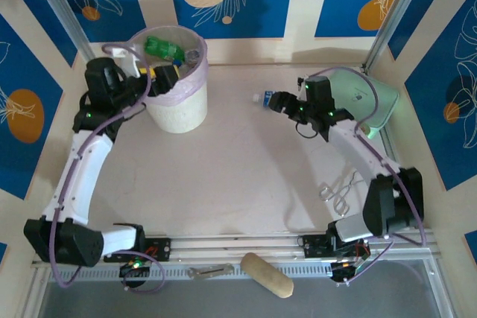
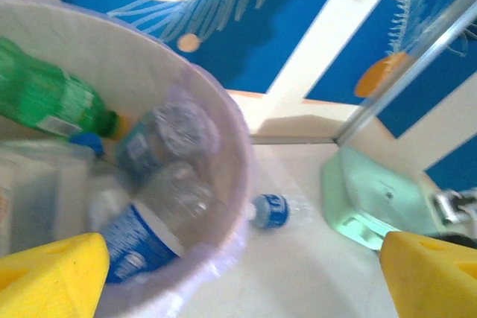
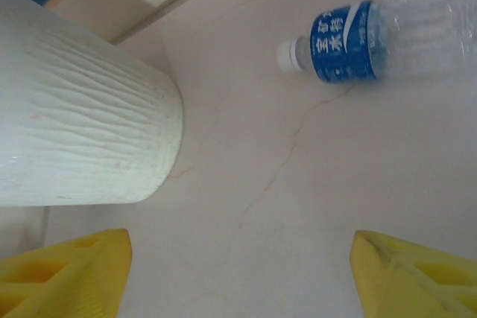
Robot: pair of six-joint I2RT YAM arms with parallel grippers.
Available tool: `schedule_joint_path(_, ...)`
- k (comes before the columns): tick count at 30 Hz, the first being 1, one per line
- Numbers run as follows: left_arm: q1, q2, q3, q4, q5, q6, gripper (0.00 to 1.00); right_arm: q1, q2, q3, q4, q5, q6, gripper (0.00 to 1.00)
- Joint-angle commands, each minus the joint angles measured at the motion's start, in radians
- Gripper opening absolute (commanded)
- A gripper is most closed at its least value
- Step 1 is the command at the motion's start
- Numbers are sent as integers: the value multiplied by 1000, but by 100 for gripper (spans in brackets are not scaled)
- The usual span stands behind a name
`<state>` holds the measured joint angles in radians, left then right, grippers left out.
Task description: Put the plastic bottles in the bin
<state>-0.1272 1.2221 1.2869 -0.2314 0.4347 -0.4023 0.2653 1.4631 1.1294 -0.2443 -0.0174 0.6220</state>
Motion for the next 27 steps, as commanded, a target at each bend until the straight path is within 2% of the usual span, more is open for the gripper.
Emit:
schedule_joint_path(1, -84, -65, -147, 126, 25, -122, 100, -11, 134, 126, -73, 12, -165, 79)
schedule_joint_path(6, -246, -166, -361, 206, -77, -180, 100, -14, 357, 318, -98, 23, -227, 80)
schedule_joint_path(9, -310, -206, -476, 281, -126, -222, 100, -15, 448, 415, -101, 51, -258, 80)
schedule_joint_path(18, -359, -155, -641, 383, -139, -262, 100, -20, 665, 674, -149, 128, -346, 81)
schedule_joint_path(27, -364, -108, -709, 456, -135, -297, 100, -27, 882, 941, -316, 109, -404, 83)
